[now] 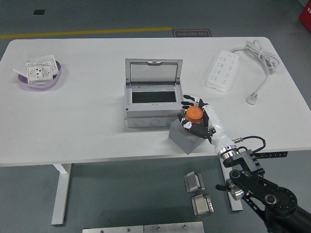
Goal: Pick up the cylinder from the cube,place it in the box,flap close box
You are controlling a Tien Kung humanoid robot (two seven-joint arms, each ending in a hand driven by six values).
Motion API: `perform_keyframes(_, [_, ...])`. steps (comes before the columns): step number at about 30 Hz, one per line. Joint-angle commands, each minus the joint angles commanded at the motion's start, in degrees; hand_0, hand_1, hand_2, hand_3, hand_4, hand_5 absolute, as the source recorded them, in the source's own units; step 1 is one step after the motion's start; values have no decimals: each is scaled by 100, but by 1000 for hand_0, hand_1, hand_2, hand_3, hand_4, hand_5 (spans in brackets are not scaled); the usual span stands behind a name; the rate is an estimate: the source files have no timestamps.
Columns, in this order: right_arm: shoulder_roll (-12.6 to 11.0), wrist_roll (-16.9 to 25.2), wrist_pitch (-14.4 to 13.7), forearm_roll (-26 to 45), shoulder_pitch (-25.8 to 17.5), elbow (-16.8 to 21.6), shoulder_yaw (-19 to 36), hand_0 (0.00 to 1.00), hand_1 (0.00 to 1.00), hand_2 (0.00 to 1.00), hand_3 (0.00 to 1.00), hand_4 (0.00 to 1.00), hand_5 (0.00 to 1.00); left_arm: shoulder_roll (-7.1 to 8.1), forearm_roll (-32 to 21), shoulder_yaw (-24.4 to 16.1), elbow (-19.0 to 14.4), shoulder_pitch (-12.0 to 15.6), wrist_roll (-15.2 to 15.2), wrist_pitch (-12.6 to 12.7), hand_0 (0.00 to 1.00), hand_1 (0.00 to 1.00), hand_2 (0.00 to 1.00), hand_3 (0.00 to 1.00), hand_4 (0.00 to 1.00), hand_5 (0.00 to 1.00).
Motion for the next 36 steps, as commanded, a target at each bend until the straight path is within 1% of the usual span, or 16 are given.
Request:
perform_keyframes(1, [0, -5, 2, 9, -1, 2, -5, 708, 728, 725, 745, 446, 2, 0, 0, 1, 0, 0, 0, 0, 705, 685, 464, 761, 764, 329])
perform_keyframes(2, [0, -8, 3, 15, -2, 3, -7, 746, 711, 696, 704, 139, 2, 0, -1, 1, 0, 0, 0, 0, 705, 685, 464, 762, 764, 329])
perform_keyframes(8, [2, -41, 28, 80, -8, 14, -40, 746, 711, 696, 704, 139, 2, -1, -11, 16, -2, 8, 0, 0, 705, 685, 464, 762, 764, 329])
perform_keyframes(9, [1, -41, 29, 85, -8, 17, -42, 756, 708, 668, 656, 2, 2, -2, -14, 19, -2, 9, -1, 1, 705, 685, 464, 763, 764, 329])
perform_keyframes(14, [-7, -44, -22, 66, 7, 44, -74, 756, 708, 668, 656, 2, 2, -9, -44, 62, 5, 9, -3, 0, 705, 685, 464, 763, 764, 329])
perform_keyframes(15, [-9, -38, -35, 56, 11, 50, -80, 726, 699, 617, 536, 17, 2, -10, -48, 68, 6, 10, -4, 0, 705, 685, 465, 762, 764, 329])
perform_keyframes(20, [-32, 29, -128, -29, 28, 105, -59, 726, 699, 617, 536, 17, 2, -12, -55, 82, 10, 13, -9, 1, 705, 685, 465, 762, 764, 329])
perform_keyframes(21, [-35, 41, -142, -43, 32, 116, -47, 569, 459, 431, 302, 159, 2, -12, -54, 81, 9, 13, -9, 1, 705, 686, 464, 763, 764, 329])
perform_keyframes(26, [-54, 80, -213, -125, 67, 197, 36, 569, 459, 431, 302, 159, 2, -10, -67, 100, 10, 6, -10, 1, 705, 686, 464, 763, 764, 329])
perform_keyframes(27, [-57, 83, -222, -139, 74, 213, 53, 455, 202, 314, 229, 58, 2, -10, -72, 108, 10, 4, -9, 0, 705, 686, 465, 763, 764, 329])
perform_keyframes(32, [-96, 77, -253, -222, 149, 304, 153, 455, 202, 314, 229, 58, 2, -10, -109, 168, 14, -9, -6, -1, 705, 686, 465, 763, 764, 329])
perform_keyframes(33, [-106, 72, -257, -236, 169, 315, 170, 411, 172, 311, 224, 30, 2, -8, -116, 180, 15, -13, -5, -1, 705, 685, 469, 763, 764, 330])
perform_keyframes(36, [-140, 49, -276, -290, 233, 338, 217, 411, 172, 311, 224, 30, 2, 10, -141, 218, 21, -19, -5, 1, 705, 685, 469, 763, 764, 330])
